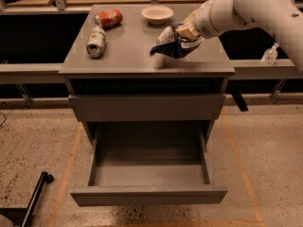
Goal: Pick blue chip bag from middle drawer and place on counter
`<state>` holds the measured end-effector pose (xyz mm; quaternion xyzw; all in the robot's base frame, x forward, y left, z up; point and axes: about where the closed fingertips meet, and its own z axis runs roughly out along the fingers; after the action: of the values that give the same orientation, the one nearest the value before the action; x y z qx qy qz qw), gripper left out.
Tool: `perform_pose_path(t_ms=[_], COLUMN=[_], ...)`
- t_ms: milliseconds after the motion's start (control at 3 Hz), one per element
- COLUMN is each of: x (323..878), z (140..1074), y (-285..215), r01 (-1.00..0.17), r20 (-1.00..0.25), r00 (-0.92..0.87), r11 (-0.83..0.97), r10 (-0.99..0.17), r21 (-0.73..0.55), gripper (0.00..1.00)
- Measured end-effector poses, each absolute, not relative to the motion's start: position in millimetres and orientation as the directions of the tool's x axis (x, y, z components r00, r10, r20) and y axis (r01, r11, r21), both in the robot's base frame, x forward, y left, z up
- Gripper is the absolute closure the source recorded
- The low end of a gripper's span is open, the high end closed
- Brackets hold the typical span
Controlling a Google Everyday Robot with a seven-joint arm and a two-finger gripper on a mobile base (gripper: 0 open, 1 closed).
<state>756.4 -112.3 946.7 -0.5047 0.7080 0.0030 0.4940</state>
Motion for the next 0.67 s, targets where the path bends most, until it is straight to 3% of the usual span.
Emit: perform_pose_path(t_ms=[667], x=[787.5], z=[918.8], y=[-105.6], r01=[-0.693], r20=[-0.701], r00=[-0.028], r11=[0.519], r10=[-0.713], r21=[-0.500], gripper=[0.35])
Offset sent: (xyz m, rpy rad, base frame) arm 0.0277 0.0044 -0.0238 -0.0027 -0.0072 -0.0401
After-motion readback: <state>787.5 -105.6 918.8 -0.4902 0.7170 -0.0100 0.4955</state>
